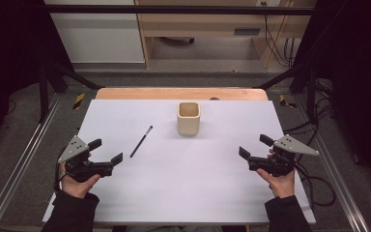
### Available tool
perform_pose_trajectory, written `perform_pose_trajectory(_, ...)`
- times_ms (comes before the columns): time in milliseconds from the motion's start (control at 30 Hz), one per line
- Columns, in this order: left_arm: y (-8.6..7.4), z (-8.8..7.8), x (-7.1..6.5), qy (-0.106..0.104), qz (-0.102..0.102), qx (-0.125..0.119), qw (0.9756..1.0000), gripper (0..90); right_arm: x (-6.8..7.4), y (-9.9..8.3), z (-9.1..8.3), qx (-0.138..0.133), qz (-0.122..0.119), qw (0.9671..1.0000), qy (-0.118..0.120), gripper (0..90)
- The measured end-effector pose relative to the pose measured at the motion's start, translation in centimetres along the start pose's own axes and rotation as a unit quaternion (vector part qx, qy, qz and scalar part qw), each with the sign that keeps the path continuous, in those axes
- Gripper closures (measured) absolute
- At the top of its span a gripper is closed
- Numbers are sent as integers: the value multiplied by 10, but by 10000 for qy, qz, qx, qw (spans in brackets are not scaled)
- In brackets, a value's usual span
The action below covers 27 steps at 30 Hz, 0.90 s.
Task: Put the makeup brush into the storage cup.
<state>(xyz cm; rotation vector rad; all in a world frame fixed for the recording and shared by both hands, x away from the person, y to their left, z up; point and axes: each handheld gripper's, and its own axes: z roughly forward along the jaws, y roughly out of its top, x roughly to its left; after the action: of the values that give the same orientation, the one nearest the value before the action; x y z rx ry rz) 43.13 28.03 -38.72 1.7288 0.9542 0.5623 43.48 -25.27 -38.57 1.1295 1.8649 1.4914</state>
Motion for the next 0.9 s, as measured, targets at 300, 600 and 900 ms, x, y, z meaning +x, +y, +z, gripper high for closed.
perform_pose_trajectory(300, 1, 7, -1, 2, 3, 70, 10000, 40, 1, 0, 0, -24, -6, 10000, -8, 75)
perform_pose_trajectory(600, 5, 18, 0, -7, 54, 150, 9999, 47, 2, 0, 1, -28, -3, 10000, 37, 74)
perform_pose_trajectory(900, 13, 34, 5, 4, 76, 287, 9996, 51, 3, 0, 2, 49, -79, 10000, 8, 70)
